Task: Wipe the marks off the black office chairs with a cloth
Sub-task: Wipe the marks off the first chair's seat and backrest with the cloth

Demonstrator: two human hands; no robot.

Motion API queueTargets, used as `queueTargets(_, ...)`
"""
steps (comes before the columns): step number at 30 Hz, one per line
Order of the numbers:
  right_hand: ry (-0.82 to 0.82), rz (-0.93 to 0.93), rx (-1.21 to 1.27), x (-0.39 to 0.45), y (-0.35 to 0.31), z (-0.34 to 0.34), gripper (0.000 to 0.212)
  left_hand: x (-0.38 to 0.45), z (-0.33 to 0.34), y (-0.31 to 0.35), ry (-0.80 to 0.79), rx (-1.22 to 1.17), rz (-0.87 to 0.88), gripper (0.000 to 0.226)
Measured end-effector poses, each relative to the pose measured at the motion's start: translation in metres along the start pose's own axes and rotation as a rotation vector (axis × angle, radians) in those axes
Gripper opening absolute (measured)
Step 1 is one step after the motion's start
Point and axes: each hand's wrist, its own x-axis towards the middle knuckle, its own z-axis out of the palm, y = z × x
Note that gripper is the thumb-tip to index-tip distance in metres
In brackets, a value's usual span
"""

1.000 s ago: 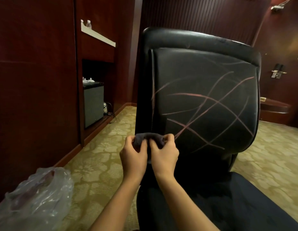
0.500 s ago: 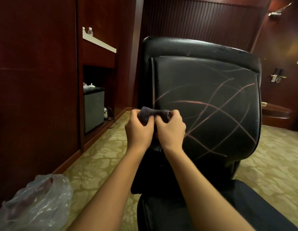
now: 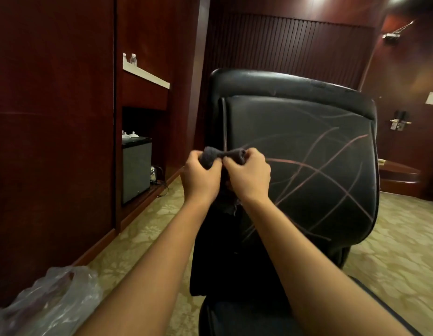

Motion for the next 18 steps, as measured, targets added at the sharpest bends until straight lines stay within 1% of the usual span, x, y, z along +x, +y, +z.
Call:
queueTargets(2, -0.036, 0.014, 0.001, 0.017, -0.007, 0.002, 0.024, 0.015, 0.001, 0.010, -0.047, 0.036, 0.000, 0.020)
queueTargets(4, -0.037, 0.037, 0.022, 0.016, 0.000, 0.006, 0.023, 0.014, 0.000, 0.006, -0.088, 0.056, 0.013, 0.015)
queueTargets(8, -0.002, 0.054, 0.110, -0.022, 0.029, 0.013, 0.014, -0.018, -0.008, -0.024, -0.123, -0.006, 0.020, 0.013)
queueTargets(11, -0.020, 0.077, 0.174, -0.054, 0.053, 0.016, 0.013, -0.050, -0.016, -0.048, -0.135, -0.061, -0.037, 0.014)
queueTargets(13, -0.036, 0.086, 0.159, -0.062, 0.060, 0.015, 0.014, -0.061, -0.016, -0.054, -0.136, -0.085, -0.086, 0.014)
queueTargets(15, -0.024, 0.067, 0.121, -0.054, 0.054, 0.012, 0.014, -0.054, -0.012, -0.051, -0.116, -0.080, -0.080, 0.014)
queueTargets(18, 0.004, 0.011, 0.087, -0.029, 0.034, 0.007, 0.016, -0.028, -0.003, -0.033, -0.100, -0.065, -0.008, 0.015)
